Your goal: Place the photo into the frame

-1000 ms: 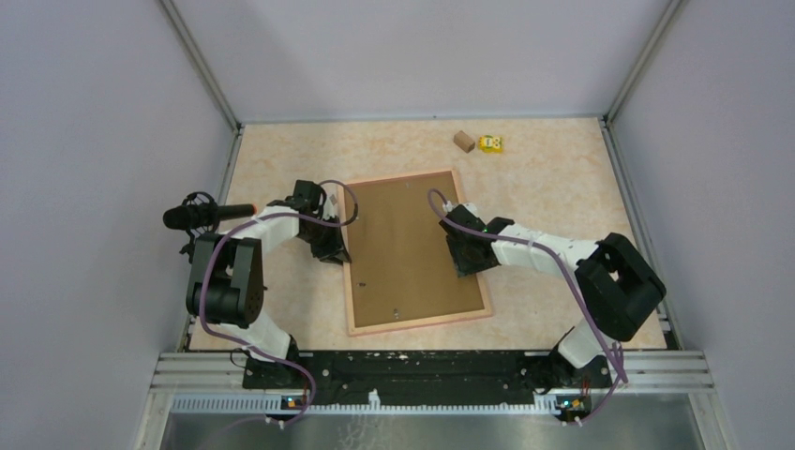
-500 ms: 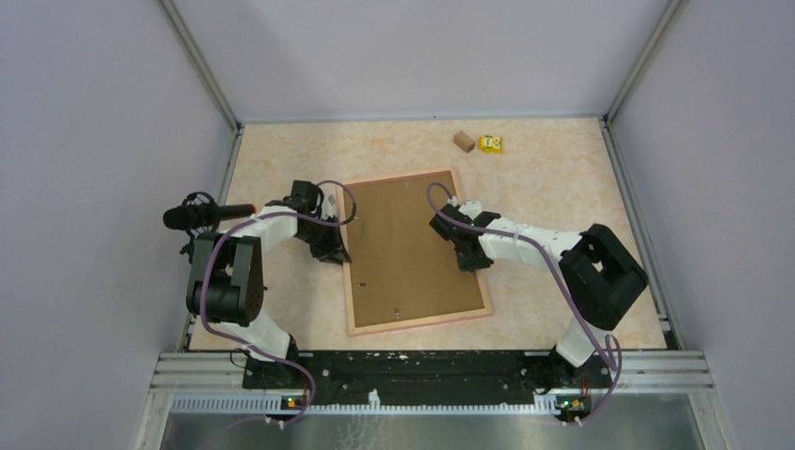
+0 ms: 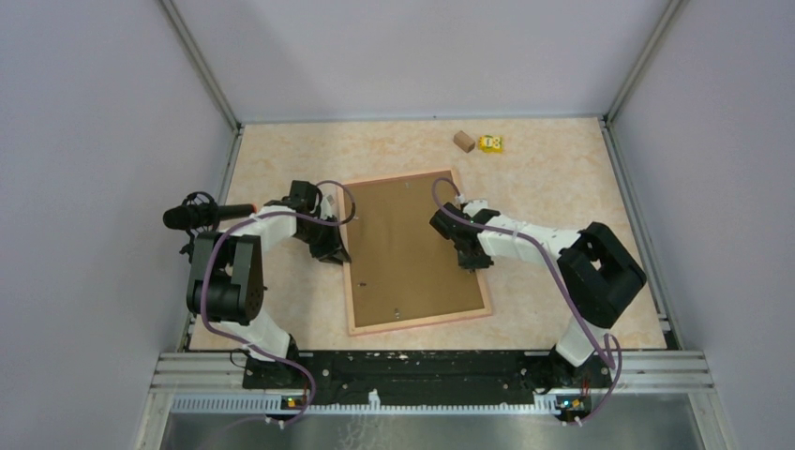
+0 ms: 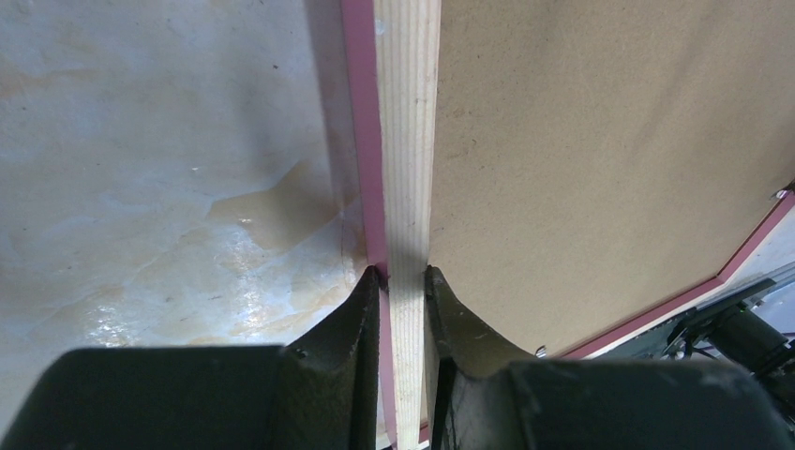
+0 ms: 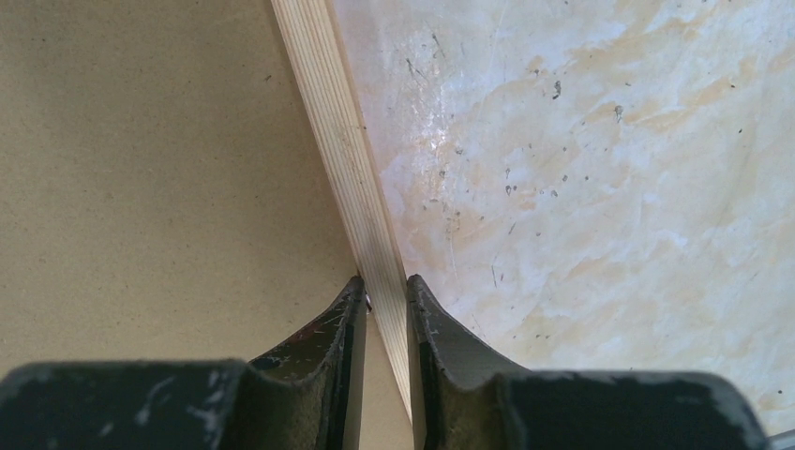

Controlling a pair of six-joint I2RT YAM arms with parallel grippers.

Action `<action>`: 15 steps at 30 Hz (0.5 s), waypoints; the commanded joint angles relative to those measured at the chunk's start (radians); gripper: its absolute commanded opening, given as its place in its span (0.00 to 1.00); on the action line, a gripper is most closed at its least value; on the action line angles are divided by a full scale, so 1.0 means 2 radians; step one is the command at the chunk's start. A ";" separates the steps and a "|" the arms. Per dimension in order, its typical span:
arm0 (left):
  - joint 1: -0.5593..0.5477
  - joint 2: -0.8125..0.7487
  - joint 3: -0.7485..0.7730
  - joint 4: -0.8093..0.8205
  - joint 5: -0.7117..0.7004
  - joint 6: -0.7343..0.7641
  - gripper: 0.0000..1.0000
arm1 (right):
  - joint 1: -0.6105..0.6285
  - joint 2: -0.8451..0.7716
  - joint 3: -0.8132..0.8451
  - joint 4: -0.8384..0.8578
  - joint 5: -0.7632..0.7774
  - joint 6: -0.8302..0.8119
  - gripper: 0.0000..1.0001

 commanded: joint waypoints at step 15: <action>-0.032 -0.042 -0.103 0.065 0.084 -0.063 0.46 | -0.059 0.060 0.044 0.167 -0.145 -0.100 0.80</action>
